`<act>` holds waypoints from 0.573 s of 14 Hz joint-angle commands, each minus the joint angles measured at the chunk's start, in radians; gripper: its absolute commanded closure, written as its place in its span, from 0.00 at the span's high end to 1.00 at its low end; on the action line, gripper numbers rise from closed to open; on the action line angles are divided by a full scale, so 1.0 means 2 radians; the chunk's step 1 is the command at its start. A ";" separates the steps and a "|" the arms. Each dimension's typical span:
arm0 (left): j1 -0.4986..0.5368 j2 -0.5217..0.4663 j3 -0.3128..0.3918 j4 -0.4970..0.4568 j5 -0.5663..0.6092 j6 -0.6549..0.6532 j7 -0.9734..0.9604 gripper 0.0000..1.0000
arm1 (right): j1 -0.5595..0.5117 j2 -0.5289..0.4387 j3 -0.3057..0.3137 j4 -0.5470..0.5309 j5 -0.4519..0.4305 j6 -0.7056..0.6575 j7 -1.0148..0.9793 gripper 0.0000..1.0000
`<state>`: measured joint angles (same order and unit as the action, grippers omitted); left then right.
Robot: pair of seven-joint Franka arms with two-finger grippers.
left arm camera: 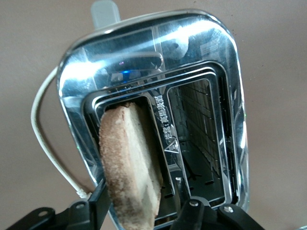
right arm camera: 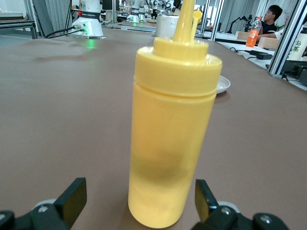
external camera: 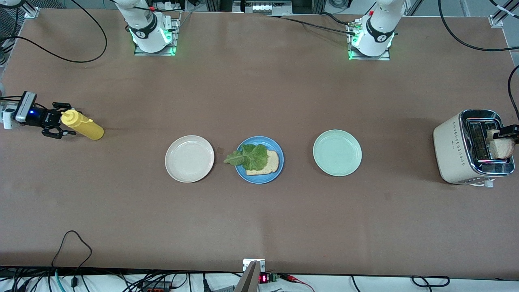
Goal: Make sandwich in blue plate with both arms
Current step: 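Pull the bread slice up out of the toaster with the left gripper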
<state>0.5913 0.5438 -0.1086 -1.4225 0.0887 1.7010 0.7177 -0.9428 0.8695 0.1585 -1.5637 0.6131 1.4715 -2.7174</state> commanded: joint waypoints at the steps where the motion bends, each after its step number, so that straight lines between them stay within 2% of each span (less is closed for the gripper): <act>1: 0.002 -0.003 -0.002 -0.001 -0.008 -0.012 -0.005 0.29 | -0.002 -0.005 0.000 0.032 -0.003 -0.031 -0.007 1.00; 2: 0.003 -0.003 -0.002 -0.001 -0.006 -0.013 0.002 0.15 | -0.002 -0.005 0.001 0.042 -0.003 -0.045 0.008 1.00; 4: 0.008 0.000 -0.002 -0.001 -0.007 -0.014 0.032 0.04 | -0.001 -0.005 0.001 0.058 -0.004 -0.058 0.032 1.00; 8: 0.013 -0.007 -0.009 0.009 -0.002 -0.018 0.047 0.01 | 0.002 -0.014 0.006 0.084 -0.011 -0.094 0.107 1.00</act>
<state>0.6103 0.5463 -0.1096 -1.4195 0.0879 1.6861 0.7806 -0.9405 0.8632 0.1612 -1.4220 0.6112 1.3256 -2.5879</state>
